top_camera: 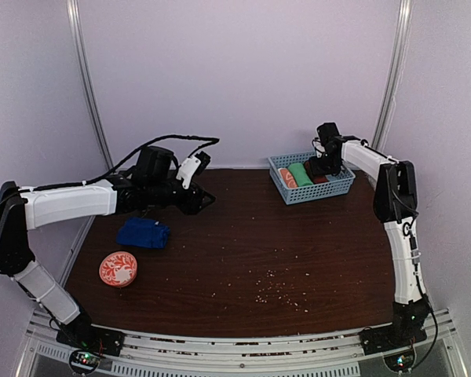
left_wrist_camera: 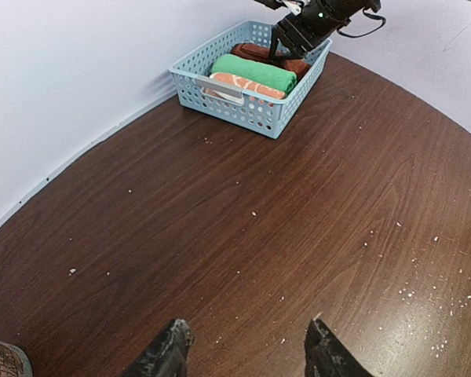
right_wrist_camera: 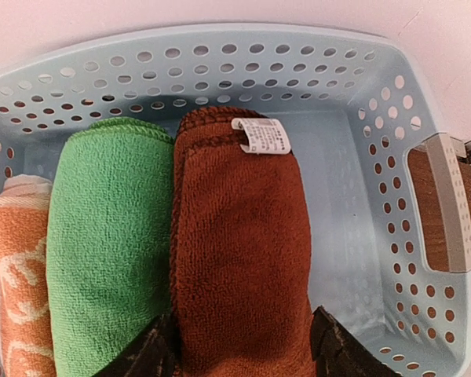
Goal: Roll the towels
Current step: Place the towel in the storage box, then pick up the towel from the corner of the board.
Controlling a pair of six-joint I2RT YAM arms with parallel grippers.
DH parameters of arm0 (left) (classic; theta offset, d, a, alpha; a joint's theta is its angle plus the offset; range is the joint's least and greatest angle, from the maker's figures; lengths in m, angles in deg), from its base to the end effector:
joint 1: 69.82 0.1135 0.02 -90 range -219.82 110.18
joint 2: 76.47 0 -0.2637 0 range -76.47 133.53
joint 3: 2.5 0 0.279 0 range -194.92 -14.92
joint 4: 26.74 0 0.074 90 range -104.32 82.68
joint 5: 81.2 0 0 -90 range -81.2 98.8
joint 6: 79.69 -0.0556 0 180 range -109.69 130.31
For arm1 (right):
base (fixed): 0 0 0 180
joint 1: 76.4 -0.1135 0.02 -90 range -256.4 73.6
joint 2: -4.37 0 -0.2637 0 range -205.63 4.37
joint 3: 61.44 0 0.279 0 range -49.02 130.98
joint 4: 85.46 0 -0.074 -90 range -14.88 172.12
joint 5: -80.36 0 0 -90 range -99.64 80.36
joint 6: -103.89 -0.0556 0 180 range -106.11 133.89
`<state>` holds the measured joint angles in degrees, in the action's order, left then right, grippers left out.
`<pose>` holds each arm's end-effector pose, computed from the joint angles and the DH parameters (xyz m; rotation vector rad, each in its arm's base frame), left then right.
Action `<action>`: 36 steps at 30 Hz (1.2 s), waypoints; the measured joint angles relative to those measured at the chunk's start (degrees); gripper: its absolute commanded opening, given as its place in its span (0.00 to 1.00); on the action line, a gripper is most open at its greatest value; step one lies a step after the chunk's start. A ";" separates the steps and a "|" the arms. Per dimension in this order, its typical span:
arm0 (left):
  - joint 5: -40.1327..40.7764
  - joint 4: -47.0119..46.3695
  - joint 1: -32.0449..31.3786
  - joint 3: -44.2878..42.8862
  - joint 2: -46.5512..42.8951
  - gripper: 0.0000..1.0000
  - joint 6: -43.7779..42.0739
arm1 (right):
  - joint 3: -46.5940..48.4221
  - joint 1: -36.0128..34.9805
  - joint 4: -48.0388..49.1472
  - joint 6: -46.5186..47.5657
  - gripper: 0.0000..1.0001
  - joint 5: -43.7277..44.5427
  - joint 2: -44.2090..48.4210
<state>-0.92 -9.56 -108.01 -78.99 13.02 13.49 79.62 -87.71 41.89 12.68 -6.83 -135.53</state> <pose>0.3092 -0.2552 0.2497 0.7457 2.0153 -0.6068 0.5706 0.1113 0.1876 -0.1962 2.4605 0.0338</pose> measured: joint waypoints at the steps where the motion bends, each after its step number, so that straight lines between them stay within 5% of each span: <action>1: 0.00 0.02 0.00 0.00 0.00 0.51 -0.09 | 0.00 0.04 0.02 0.00 0.60 -0.04 0.31; 11: 1.03 0.31 0.00 -0.33 0.26 0.51 -0.28 | -2.43 0.11 -1.31 0.07 0.62 -1.55 4.02; 20: 6.58 4.09 0.00 -1.01 0.83 0.51 1.27 | -9.29 0.11 -3.91 3.13 0.65 -8.74 20.15; 30: 20.50 17.40 0.09 -3.85 0.81 0.53 9.16 | -42.97 0.11 3.32 12.00 0.75 -20.90 49.29; 33: 23.06 21.38 0.61 -3.78 0.76 0.57 11.43 | -55.54 0.15 9.11 13.00 0.99 -21.33 56.17; 36: 25.03 24.59 2.10 -2.62 0.13 0.60 13.64 | -67.34 0.28 16.06 13.05 1.00 -20.76 60.98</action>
<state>24.11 15.03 -105.91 -81.61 13.16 27.13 12.28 -87.42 57.95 25.72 -27.59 -74.55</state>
